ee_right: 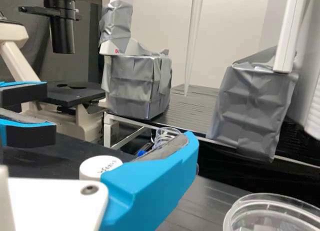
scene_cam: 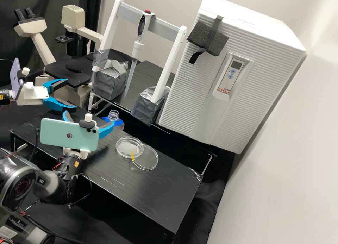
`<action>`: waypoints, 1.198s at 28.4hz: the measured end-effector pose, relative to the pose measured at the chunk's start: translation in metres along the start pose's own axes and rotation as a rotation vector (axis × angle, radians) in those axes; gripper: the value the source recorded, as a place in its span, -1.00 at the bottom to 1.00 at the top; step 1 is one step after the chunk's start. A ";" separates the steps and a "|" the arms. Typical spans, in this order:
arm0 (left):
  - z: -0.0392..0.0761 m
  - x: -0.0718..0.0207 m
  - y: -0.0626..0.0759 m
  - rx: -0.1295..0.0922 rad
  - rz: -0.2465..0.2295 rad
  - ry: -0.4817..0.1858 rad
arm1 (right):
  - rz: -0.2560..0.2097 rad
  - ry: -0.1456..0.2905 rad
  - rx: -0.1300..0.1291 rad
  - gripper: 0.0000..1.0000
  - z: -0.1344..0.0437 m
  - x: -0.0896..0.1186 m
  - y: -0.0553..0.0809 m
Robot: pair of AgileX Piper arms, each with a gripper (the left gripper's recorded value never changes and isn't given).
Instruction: Close the bottle
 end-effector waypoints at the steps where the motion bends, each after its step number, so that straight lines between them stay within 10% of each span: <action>1: 0.001 0.0001 -0.001 0.004 -0.005 -0.008 | -0.007 0.002 -0.002 1.00 0.000 0.000 -0.002; 15: -0.003 -0.0003 -0.003 0.008 -0.013 -0.004 | -0.084 -0.013 -0.049 1.00 0.005 0.005 -0.016; 16: -0.003 -0.0004 -0.003 0.007 -0.014 -0.003 | -0.084 -0.015 -0.049 -1.00 0.006 0.005 -0.016; 34: -0.009 -0.0016 -0.003 0.007 -0.013 0.016 | -0.053 -0.060 -0.043 -1.00 0.015 0.006 -0.009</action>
